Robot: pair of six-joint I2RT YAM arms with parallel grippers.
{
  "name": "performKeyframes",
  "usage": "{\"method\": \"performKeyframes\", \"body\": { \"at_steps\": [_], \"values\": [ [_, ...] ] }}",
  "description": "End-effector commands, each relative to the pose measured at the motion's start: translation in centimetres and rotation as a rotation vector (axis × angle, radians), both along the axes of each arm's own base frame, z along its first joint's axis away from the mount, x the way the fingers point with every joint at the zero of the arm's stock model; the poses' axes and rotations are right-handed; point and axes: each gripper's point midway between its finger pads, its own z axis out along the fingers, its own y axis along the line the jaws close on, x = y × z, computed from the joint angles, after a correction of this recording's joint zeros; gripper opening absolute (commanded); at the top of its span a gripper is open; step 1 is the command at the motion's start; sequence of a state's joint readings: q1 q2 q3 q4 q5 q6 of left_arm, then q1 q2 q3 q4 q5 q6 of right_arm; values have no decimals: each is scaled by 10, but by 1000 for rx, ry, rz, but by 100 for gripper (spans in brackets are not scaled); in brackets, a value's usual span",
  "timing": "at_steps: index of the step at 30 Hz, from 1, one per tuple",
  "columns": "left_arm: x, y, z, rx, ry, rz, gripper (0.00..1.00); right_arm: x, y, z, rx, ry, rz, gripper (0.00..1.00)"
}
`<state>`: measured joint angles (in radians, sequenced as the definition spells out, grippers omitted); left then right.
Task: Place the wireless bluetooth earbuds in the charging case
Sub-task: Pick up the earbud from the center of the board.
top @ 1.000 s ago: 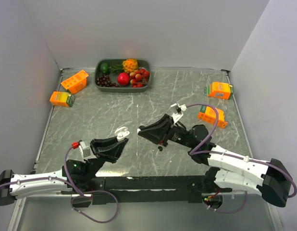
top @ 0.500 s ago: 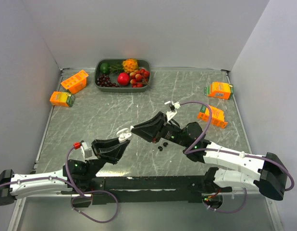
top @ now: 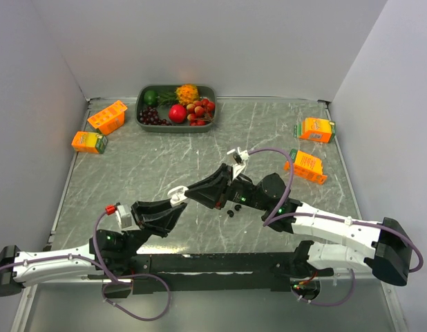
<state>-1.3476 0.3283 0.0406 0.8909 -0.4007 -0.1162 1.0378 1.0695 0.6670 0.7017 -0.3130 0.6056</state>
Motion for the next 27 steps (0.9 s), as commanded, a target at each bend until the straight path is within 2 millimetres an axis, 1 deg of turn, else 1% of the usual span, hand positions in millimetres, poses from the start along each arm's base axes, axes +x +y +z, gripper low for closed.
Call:
{"method": "performKeyframes", "body": {
  "at_steps": [1,8,9,13,17,23,24,27],
  "values": [
    [-4,-2,-19,23,-6,-24,1,-13,1,24,18,-107,53,0],
    [-5,-2,-20,29,-10,-26,1,-17,2,17,-5,-96,79,0],
    [-5,-2,-19,24,-13,-27,1,-17,2,19,3,-94,81,0],
    [-5,-4,-19,28,-14,-29,1,-16,3,19,14,-59,80,0],
    [-5,-4,-18,26,-17,-27,1,-14,4,13,-3,-35,73,0],
    [-5,-4,-19,31,-13,-29,1,-10,-1,6,-20,-30,40,0],
    [-4,-5,-20,36,-7,-26,1,-9,-2,7,-20,-33,29,0],
    [1,-5,-30,64,22,-4,1,-9,-10,18,-14,-66,6,0]
  ]
}}
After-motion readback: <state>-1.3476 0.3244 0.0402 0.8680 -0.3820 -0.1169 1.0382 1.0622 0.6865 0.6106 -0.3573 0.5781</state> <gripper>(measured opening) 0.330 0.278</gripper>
